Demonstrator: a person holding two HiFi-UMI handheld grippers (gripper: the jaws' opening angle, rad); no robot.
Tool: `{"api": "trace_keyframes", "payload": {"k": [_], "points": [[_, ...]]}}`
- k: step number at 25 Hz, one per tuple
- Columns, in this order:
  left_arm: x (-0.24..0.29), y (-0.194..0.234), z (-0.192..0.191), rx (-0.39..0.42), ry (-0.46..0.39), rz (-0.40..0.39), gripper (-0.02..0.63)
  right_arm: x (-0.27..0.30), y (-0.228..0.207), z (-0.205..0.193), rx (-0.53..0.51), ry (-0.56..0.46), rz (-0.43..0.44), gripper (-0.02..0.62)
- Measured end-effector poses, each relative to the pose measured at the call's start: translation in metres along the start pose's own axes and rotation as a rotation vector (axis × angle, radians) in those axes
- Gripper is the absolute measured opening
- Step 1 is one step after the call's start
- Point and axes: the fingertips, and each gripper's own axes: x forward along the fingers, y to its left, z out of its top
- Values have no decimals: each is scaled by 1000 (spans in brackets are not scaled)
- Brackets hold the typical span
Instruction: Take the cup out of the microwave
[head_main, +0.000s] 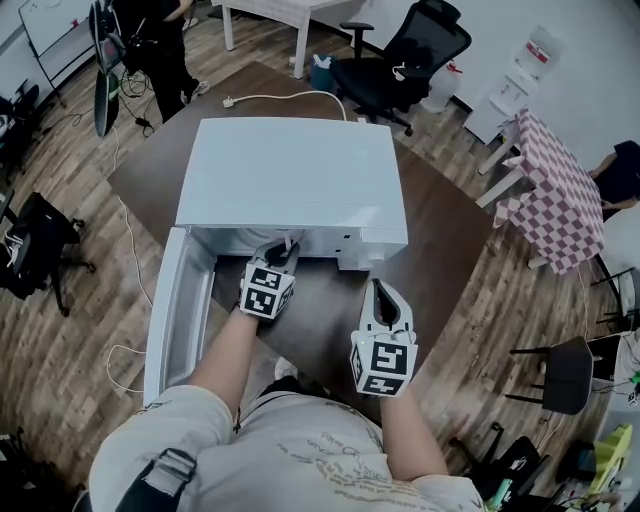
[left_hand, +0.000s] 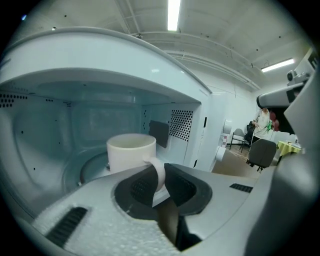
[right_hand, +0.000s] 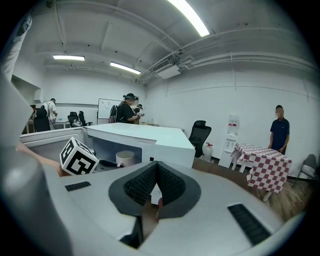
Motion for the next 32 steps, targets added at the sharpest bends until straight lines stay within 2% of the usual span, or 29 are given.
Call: {"api": "trace_keyframes", "payload": {"k": [5,15,23,32], "points": [[-13,-11,4,15,-26,-7,51,-4,7,1,0,-10,24,12],[-49,-33,16,22,-68,37,43,-15,15,1,5,-36,94,12],[-80,-70,24,14,-98,68,43,-24,23,6,-22,-61,198,12],[-110,-128,42,28,-156,85,43,-34,20,9,-4,-103,293,12]]}}
